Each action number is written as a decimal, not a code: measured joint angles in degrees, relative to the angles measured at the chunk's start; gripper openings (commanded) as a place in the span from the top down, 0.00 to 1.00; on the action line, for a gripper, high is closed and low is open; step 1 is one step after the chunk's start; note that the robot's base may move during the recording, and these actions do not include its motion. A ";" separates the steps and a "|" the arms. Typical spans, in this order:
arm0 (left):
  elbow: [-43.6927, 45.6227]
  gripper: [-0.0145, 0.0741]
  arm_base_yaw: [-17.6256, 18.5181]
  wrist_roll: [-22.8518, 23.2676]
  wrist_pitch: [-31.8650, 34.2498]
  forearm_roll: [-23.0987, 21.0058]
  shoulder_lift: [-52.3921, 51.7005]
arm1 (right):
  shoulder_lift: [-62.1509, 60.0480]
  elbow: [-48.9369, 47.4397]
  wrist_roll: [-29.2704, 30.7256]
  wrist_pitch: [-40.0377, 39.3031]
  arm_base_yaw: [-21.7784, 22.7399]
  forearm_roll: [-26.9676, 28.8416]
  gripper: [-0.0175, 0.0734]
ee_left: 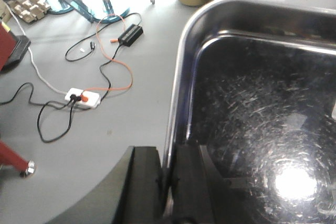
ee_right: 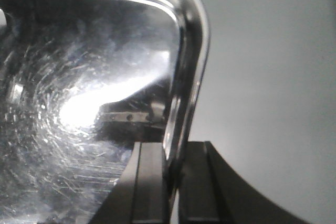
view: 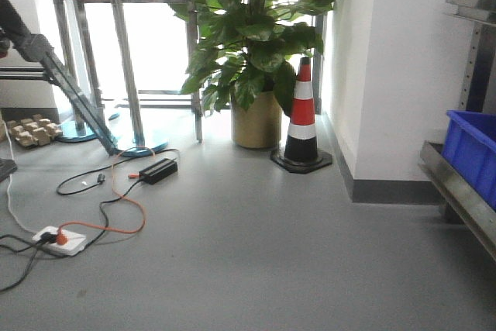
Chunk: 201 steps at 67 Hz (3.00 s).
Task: Stack silver trays without gaps
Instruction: 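Hold the tray with both grippers while driving to the other shelf, then align the held tray above the silver tray on the shelf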
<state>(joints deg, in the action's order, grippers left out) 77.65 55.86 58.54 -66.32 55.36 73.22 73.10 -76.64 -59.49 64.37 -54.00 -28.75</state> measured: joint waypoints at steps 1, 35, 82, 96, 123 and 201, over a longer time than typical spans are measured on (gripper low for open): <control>0.00 0.86 0.00 0.00 -0.12 0.09 0.00 | 0.00 0.00 0.00 -0.19 0.00 0.00 0.81; 0.00 0.86 -0.60 0.11 -1.35 2.45 -0.22 | 0.10 0.22 0.00 -5.32 0.21 -0.22 0.81; 0.00 0.86 -0.87 0.11 -1.45 2.80 -0.34 | 0.10 0.35 0.00 -6.74 0.34 -0.43 0.81; 0.00 0.86 -0.96 0.23 -1.96 3.31 -0.48 | 0.10 0.39 0.00 -8.62 0.37 -0.53 0.81; 0.00 0.86 -1.14 0.44 -3.82 3.89 -0.99 | 0.10 0.49 0.00 -12.74 0.58 -0.61 0.81; 0.00 0.86 -1.14 0.64 -0.91 3.62 -0.27 | 0.00 0.49 0.00 -6.49 0.59 -0.17 0.81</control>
<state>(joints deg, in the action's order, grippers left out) 77.65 54.72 59.18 -67.23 58.98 72.95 73.09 -76.15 -59.49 57.88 -53.41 -28.92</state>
